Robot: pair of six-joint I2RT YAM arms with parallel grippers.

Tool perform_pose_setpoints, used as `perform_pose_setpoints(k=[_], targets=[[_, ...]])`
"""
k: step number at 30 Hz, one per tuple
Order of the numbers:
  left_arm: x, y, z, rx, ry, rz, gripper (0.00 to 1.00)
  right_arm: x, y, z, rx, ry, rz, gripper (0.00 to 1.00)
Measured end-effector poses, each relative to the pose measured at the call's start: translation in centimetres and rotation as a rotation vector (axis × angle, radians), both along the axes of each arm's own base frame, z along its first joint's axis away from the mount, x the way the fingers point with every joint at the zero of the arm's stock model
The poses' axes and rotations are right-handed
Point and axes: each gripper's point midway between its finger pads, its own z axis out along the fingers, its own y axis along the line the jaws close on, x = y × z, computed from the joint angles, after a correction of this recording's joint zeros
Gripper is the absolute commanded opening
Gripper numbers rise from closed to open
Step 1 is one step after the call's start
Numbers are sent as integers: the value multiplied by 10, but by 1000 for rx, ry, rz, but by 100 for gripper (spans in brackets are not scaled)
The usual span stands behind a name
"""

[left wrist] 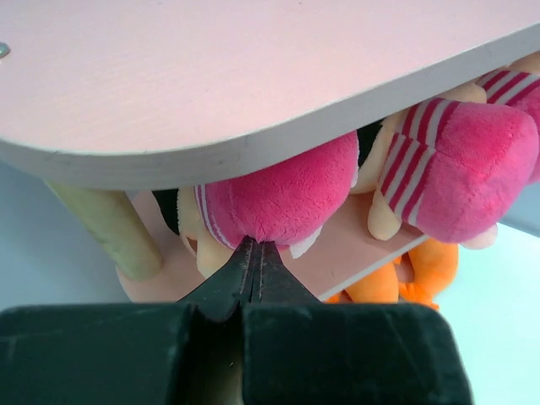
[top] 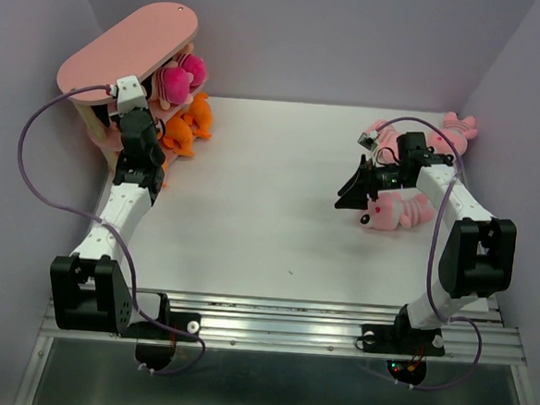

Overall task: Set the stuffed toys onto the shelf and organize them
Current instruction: Grab a stuffed toy with the right arm

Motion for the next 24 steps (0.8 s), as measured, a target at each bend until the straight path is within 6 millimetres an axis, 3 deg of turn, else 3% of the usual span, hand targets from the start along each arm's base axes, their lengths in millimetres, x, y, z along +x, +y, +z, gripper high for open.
perform_pose_setpoints(k=[7,16,24], targets=[[-13,-9,-6,-37,52,-48,0,0,0,0,0,-2,1,100],[-9,-29,-40,-49,120,-171,0,-1,0,0,-1,5,1,100],[-1,-35,-49,-54,135,-207,0,-2,0,0,-2,2,3,100]])
